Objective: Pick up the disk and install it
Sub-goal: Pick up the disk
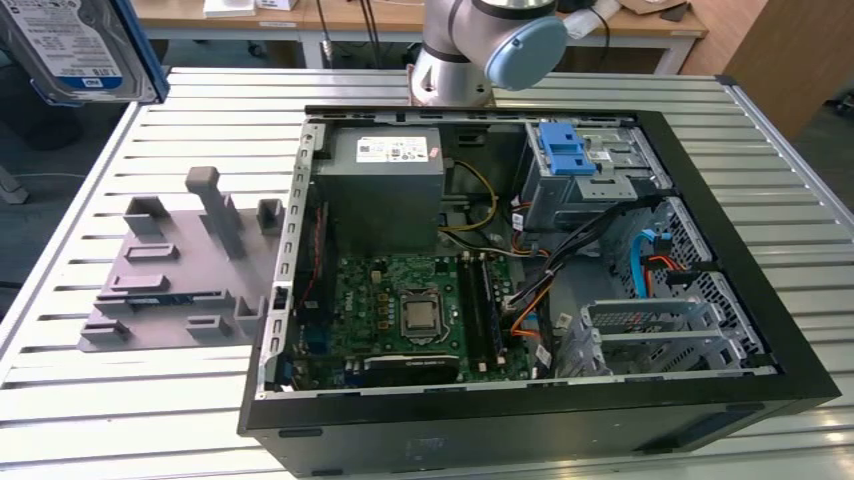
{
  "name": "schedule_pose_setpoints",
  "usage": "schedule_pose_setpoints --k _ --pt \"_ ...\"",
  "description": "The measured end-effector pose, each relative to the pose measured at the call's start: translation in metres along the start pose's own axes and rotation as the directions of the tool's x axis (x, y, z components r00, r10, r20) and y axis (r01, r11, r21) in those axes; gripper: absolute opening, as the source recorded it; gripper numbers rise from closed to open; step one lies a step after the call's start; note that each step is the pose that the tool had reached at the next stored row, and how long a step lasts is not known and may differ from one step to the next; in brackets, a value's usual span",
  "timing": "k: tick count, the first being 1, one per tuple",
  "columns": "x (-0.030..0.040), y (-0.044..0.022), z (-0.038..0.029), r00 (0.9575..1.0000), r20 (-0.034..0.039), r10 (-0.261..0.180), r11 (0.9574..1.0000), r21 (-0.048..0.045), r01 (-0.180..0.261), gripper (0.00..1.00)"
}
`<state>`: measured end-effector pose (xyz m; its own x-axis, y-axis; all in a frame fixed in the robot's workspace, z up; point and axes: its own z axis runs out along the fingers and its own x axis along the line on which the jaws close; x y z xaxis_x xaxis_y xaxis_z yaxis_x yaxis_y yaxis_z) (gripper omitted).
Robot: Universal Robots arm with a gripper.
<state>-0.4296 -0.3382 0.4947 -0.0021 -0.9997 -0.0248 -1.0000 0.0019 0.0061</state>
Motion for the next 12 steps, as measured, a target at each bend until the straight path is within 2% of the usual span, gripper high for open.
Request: schedule_pose_setpoints --k 7,12 --pt "0.0002 -0.0006 -0.0018 1.0000 -0.0009 0.000 1.0000 -0.0002 0.000 0.36" --pt "0.0005 -0.0093 -0.0018 1.0000 -0.0010 0.000 1.0000 -0.0002 0.000 0.36"
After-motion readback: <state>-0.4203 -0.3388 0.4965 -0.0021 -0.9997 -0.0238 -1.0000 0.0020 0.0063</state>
